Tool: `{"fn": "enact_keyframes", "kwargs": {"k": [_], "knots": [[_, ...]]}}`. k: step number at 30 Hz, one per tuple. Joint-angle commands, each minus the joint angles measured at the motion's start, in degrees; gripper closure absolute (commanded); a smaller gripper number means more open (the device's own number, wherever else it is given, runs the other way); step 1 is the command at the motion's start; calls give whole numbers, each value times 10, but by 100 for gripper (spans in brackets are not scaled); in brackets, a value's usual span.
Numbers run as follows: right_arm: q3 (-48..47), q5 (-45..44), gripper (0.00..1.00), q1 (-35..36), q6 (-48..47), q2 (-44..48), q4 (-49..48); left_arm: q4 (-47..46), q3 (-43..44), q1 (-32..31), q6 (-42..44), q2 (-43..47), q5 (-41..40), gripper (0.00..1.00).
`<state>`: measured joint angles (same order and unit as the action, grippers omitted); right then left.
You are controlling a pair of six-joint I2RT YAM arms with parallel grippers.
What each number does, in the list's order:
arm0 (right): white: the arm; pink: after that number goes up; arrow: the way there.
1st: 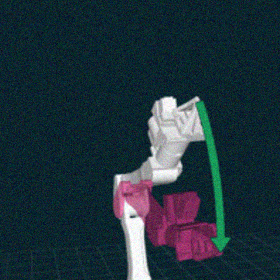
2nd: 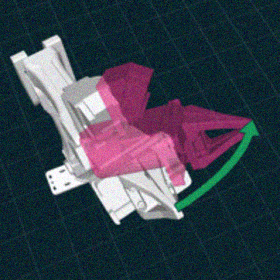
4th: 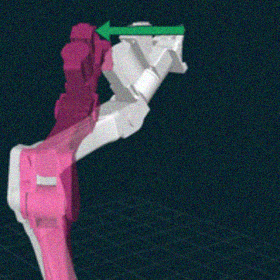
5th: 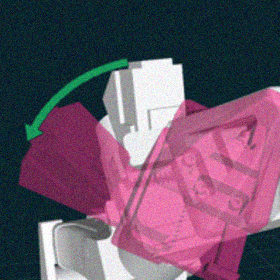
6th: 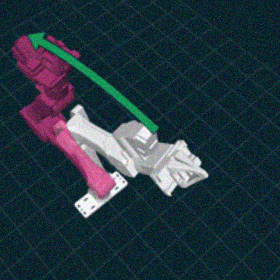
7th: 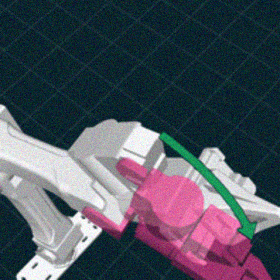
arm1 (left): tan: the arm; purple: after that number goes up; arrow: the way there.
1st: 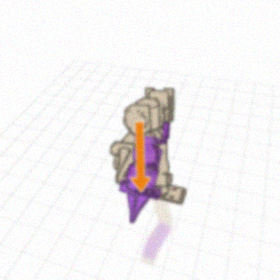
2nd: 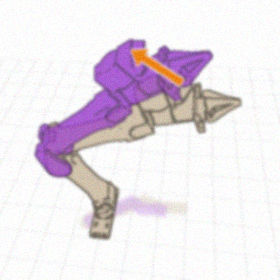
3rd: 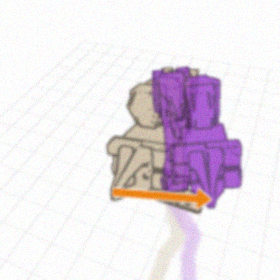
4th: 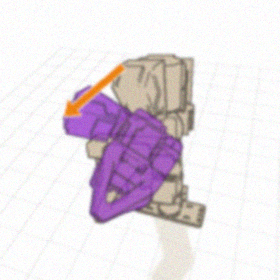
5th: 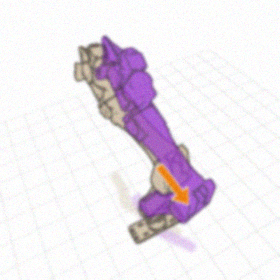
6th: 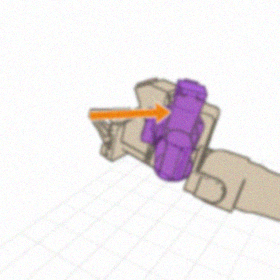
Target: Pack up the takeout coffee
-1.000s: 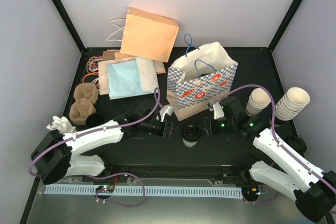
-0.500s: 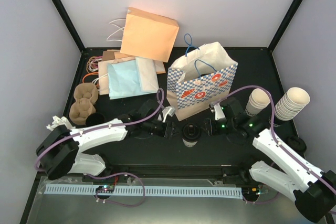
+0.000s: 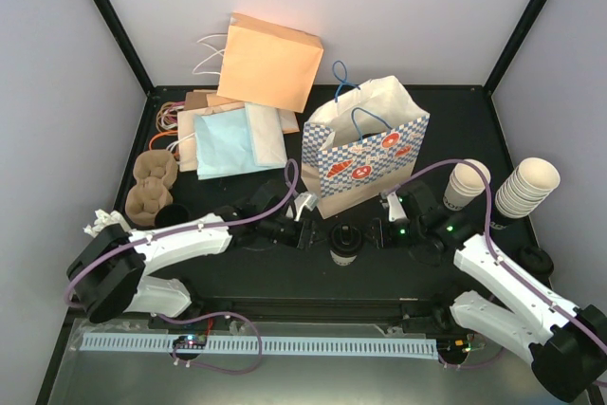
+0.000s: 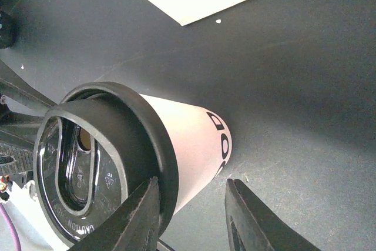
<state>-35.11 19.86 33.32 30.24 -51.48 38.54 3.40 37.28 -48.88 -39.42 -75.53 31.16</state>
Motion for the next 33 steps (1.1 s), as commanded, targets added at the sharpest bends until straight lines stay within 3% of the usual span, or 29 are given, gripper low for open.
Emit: {"fn": "enact_keyframes", "kwargs": {"k": [1,33], "knots": [[9,12,65,-1,6,-1,-18,-2,20,-1,12,-17,-7,67],[89,46,68,-1,46,4,-59,-9,-12,-9,20,-73,-20,72]]}}
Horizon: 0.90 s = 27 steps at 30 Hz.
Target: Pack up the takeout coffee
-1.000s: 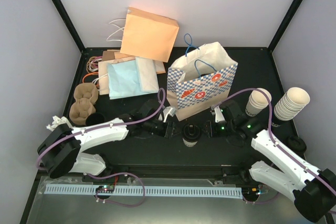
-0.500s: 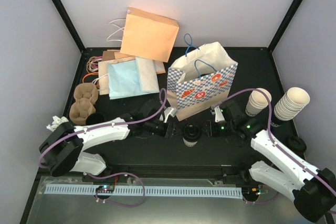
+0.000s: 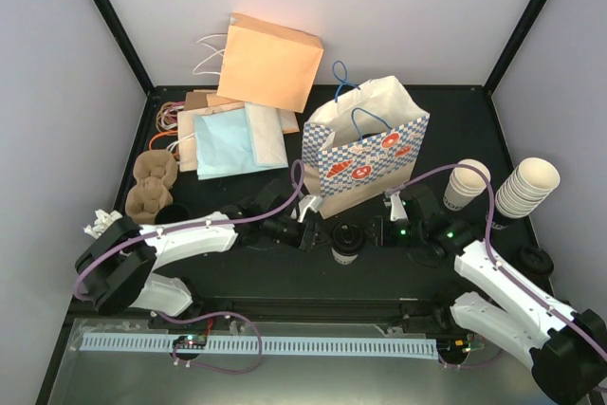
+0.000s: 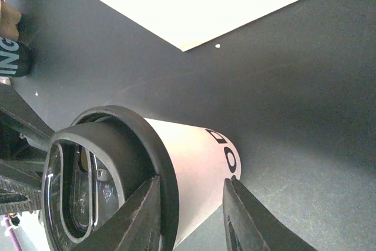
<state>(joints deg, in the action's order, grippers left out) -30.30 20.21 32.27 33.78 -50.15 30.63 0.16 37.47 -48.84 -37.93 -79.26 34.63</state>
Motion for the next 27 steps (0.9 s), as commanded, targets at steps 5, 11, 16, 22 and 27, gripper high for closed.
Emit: {"fn": "enact_keyframes", "kwargs": {"k": [5,11,16,22,27], "knots": [[37,39,68,9,10,1,27,23,-12,-10,4,-37,-54,72],[-9,14,67,10,11,14,40,26,1,-9,-2,-22,-46,72],[-38,-12,67,10,12,14,48,58,35,-8,6,1,-58,71],[-64,-30,67,10,2,12,67,76,54,-4,12,6,-62,71],[-76,-41,66,10,-9,1,86,74,61,-3,12,5,-58,71]]}}
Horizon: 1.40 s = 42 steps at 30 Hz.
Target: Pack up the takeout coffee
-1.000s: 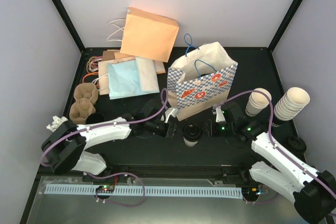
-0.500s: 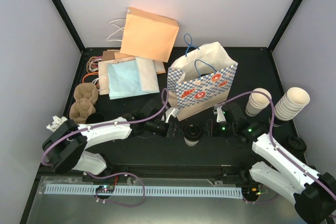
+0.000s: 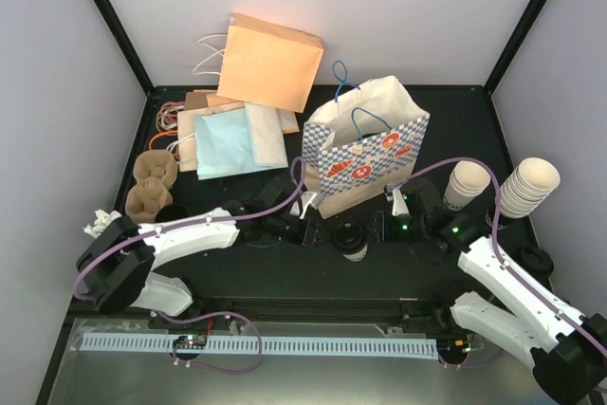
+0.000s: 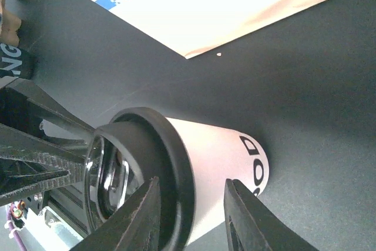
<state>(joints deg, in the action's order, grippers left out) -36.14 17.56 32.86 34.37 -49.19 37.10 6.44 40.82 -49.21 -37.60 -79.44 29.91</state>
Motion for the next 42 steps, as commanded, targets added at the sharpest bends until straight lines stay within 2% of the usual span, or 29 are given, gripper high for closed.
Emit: {"fn": "enact_keyframes", "kwargs": {"k": [1,8,13,17,20,23,25,29,35,42], "knots": [[-16,-13,66,4,-16,-14,23,9,30,1,8,6,-10,71],[-1,-19,66,3,-8,-4,23,-5,50,1,5,2,5,71],[-30,-53,65,3,-20,5,60,-2,61,1,9,0,8,71],[-46,-42,62,4,-42,3,72,3,62,1,11,0,7,71],[-52,-20,56,4,-56,0,62,18,59,1,12,13,-3,71],[-61,-15,55,3,-60,-12,43,20,38,-1,0,35,-5,70],[-66,-11,51,3,-63,-29,23,14,19,-6,-20,49,-3,67],[-78,9,51,1,-75,-74,-15,-20,-23,-28,-63,75,1,60],[-87,80,50,-4,-100,-128,-57,-66,-36,-48,-92,64,4,60],[-90,80,51,-5,-109,-144,-56,-65,-29,-46,-81,32,-13,61]]}}
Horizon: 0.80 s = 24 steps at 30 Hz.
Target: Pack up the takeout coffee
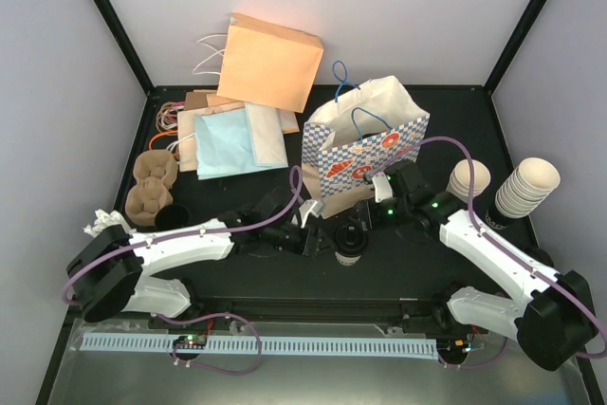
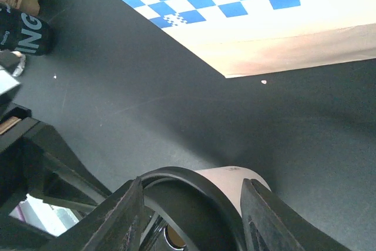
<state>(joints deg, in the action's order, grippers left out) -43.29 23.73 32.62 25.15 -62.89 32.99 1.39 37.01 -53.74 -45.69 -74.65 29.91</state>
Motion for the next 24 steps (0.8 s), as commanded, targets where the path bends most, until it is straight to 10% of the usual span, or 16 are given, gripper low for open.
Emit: {"fn": "enact_keyframes", "kwargs": {"k": [1,24], "knots": [[-17,18,52,-3,-17,-8,-13,-10,11,2,4,-19,-14,62],[22,0,53,-3,-9,52,47,23,68,56,63,-72,-11,63]]}}
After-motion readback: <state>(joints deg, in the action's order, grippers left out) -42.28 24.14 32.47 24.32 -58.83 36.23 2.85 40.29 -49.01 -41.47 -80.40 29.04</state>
